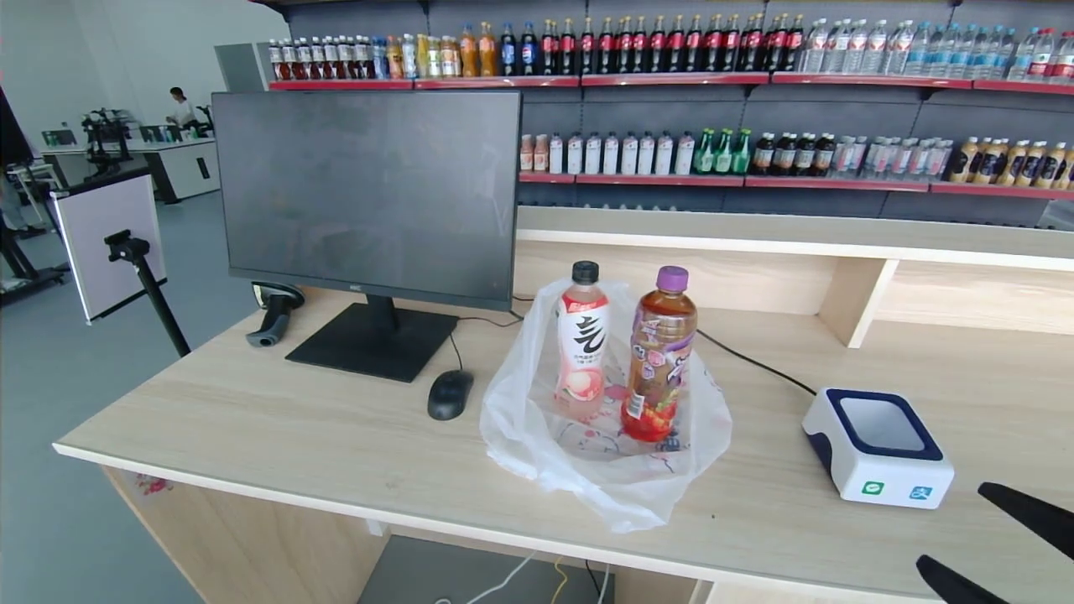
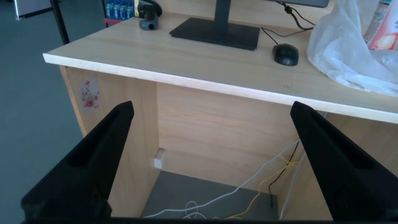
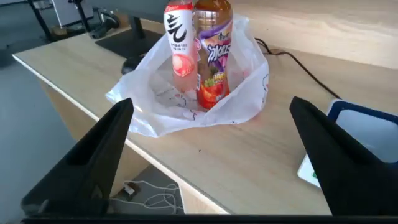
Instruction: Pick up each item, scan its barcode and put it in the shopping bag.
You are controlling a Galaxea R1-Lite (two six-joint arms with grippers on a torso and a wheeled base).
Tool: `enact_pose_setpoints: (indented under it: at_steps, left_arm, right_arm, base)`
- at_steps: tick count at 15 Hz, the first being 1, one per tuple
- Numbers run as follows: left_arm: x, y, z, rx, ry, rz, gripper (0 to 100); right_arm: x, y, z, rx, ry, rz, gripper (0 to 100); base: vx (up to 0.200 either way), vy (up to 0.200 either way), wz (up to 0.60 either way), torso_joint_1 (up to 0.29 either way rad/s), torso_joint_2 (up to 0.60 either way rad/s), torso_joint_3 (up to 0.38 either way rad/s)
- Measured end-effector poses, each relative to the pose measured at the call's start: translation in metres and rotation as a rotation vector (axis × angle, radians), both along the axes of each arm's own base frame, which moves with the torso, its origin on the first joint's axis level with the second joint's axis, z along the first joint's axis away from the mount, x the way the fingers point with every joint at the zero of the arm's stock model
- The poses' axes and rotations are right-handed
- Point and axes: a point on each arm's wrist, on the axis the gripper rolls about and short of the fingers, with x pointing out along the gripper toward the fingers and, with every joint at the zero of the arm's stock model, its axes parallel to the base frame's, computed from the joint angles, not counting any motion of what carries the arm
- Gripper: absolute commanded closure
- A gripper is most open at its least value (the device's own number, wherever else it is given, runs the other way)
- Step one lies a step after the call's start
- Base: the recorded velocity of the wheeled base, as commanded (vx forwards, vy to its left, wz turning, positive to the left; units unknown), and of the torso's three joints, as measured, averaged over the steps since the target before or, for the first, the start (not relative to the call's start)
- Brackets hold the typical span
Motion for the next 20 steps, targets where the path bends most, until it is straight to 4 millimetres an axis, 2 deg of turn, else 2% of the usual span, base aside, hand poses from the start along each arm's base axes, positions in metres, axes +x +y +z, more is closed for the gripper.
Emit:
enact_pose_setpoints:
  at_steps: [3, 5, 6, 10, 12, 16, 20]
  left_arm:
    - [0.000, 0.000, 0.000, 0.000, 0.000, 0.000, 0]
    - [0.000, 0.000, 0.000, -0.001, 0.000, 0.000, 0]
    - [0.000, 0.000, 0.000, -0.003, 0.000, 0.000, 0]
    - [0.000, 0.000, 0.000, -0.003, 0.000, 0.000, 0]
    - [0.000, 0.000, 0.000, -0.003, 0.000, 0.000, 0]
    - [0.000, 0.000, 0.000, -0.004, 0.000, 0.000, 0]
    - [0.000, 0.000, 0.000, -0.004, 0.000, 0.000, 0]
  right_arm:
    - [-0.045, -0.024, -0.035, -0.077, 0.077, 0.008, 0]
    - [-0.062, -0.033, -0.055, -0.131, 0.069, 0.018, 0]
    - [-0.066, -0.036, -0.057, -0.123, 0.034, 0.007, 0]
    - [-0.073, -0.036, -0.059, -0.083, -0.015, -0.204, 0]
    - [-0.073, -0.035, -0.059, -0.067, -0.002, -0.245, 0]
    - [-0.070, -0.031, -0.059, -0.073, 0.056, -0.455, 0]
    - [-0.077, -0.030, -0.060, -0.067, -0.032, -0.488, 0]
  base:
    - [0.000, 0.000, 0.00, 0.000, 0.00, 0.000]
    - [0.000, 0.000, 0.00, 0.000, 0.00, 0.000]
    - [0.000, 0.000, 0.00, 0.000, 0.00, 0.000]
    - [0.000, 0.000, 0.00, 0.000, 0.00, 0.000]
    - [0.000, 0.000, 0.00, 0.000, 0.00, 0.000]
    - [0.000, 0.000, 0.00, 0.000, 0.00, 0.000]
    - [0.000, 0.000, 0.00, 0.000, 0.00, 0.000]
